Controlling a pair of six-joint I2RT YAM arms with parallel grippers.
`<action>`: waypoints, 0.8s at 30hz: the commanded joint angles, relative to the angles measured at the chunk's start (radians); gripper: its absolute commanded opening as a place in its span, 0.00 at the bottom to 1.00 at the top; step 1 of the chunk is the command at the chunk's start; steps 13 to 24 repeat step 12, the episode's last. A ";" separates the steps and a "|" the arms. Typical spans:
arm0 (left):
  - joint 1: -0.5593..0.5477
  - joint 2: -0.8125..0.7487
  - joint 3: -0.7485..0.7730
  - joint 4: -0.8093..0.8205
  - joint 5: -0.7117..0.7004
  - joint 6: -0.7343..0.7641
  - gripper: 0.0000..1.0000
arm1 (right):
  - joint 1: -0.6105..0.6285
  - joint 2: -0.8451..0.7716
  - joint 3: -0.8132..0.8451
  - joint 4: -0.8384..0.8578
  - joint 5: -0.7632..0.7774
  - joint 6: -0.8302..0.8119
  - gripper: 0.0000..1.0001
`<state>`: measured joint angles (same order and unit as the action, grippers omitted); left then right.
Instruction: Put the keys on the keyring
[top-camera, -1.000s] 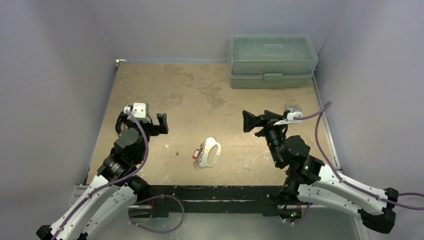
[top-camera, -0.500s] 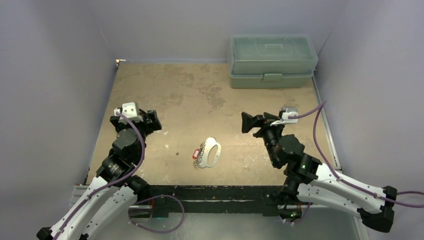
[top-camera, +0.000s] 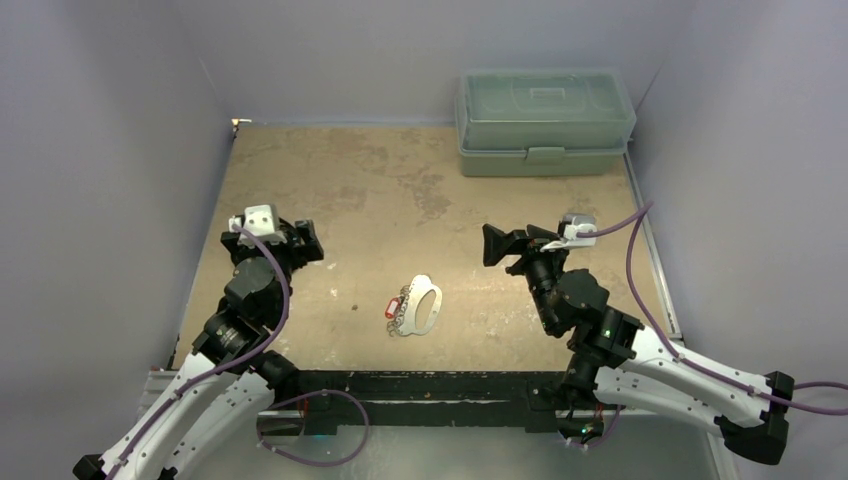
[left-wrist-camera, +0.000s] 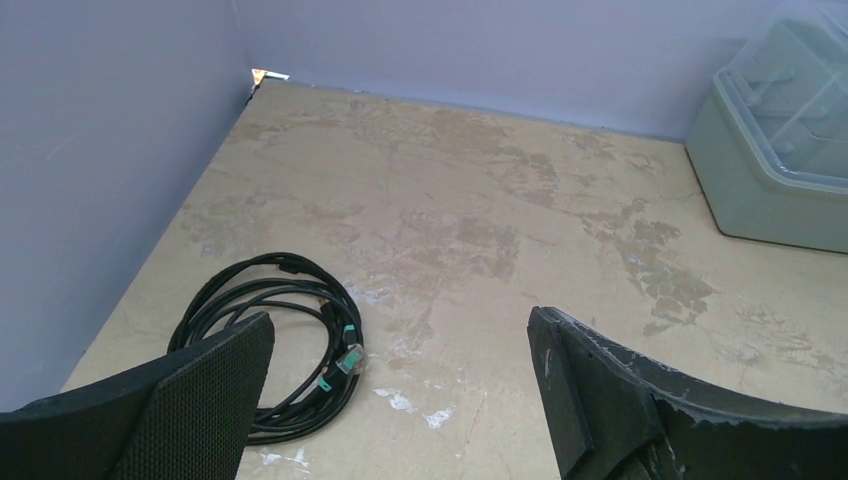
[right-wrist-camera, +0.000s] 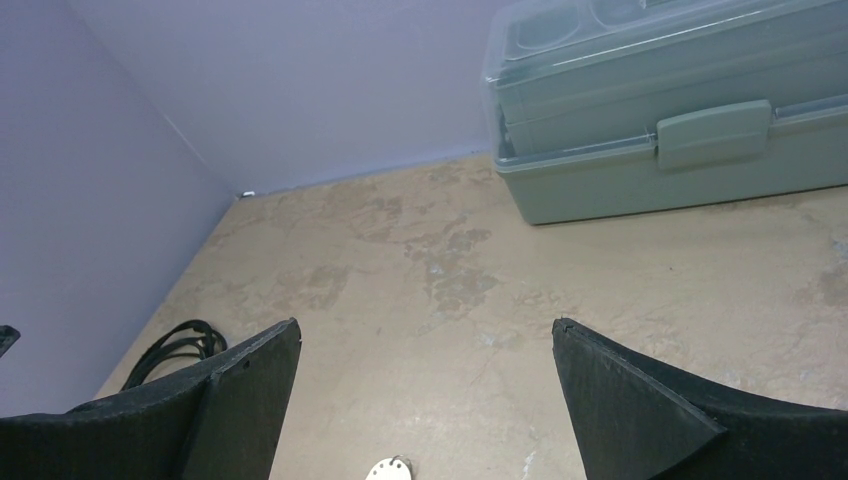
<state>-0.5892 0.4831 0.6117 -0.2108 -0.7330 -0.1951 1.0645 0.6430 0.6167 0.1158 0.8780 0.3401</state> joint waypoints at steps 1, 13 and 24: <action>0.007 -0.005 0.027 0.020 0.019 -0.002 0.97 | -0.003 0.002 -0.007 0.014 0.027 0.011 0.99; 0.008 -0.004 0.027 0.021 0.027 0.000 0.97 | -0.003 0.003 -0.006 0.046 -0.021 -0.029 0.99; 0.008 -0.004 0.027 0.021 0.027 0.000 0.97 | -0.003 0.003 -0.006 0.046 -0.021 -0.029 0.99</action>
